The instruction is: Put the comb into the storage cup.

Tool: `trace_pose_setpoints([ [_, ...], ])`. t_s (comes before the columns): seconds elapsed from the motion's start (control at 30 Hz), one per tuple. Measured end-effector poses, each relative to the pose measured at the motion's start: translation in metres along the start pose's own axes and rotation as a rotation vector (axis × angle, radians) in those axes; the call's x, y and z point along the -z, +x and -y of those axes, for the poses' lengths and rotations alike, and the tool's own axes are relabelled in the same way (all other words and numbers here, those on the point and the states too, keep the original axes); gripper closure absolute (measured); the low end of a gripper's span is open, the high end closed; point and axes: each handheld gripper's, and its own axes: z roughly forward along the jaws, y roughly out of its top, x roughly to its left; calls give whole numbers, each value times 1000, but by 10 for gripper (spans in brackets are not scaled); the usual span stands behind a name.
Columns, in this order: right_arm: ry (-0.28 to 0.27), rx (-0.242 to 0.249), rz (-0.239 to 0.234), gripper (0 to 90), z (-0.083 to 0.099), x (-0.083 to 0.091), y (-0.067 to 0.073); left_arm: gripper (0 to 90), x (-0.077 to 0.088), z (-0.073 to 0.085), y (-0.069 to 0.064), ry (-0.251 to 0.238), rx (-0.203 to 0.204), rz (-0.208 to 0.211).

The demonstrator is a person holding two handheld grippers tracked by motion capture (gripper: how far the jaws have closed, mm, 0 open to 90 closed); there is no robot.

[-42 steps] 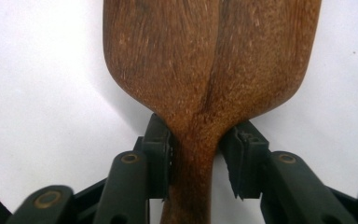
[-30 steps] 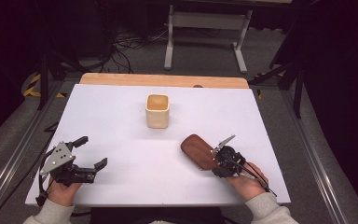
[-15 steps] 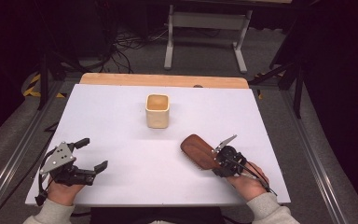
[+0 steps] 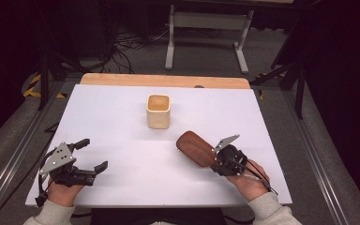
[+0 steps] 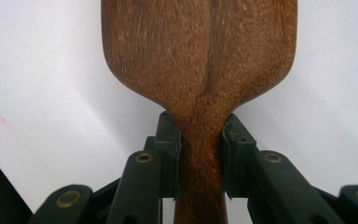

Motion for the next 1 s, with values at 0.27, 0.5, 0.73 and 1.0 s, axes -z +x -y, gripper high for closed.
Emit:
trace_pose_setpoints([
  [0.27,-100,36,19,725,-8,12,4,7,0,0,0,-3,5,-1],
  [0.5,-255,72,8,725,-17,22,11,6,0,0,0,-6,9,4],
  [0.73,-372,108,0,725,-26,25,18,7,-1,0,0,-7,12,7],
  [1.0,-478,144,-32,724,-33,23,24,7,-3,-1,0,-5,23,14],
])
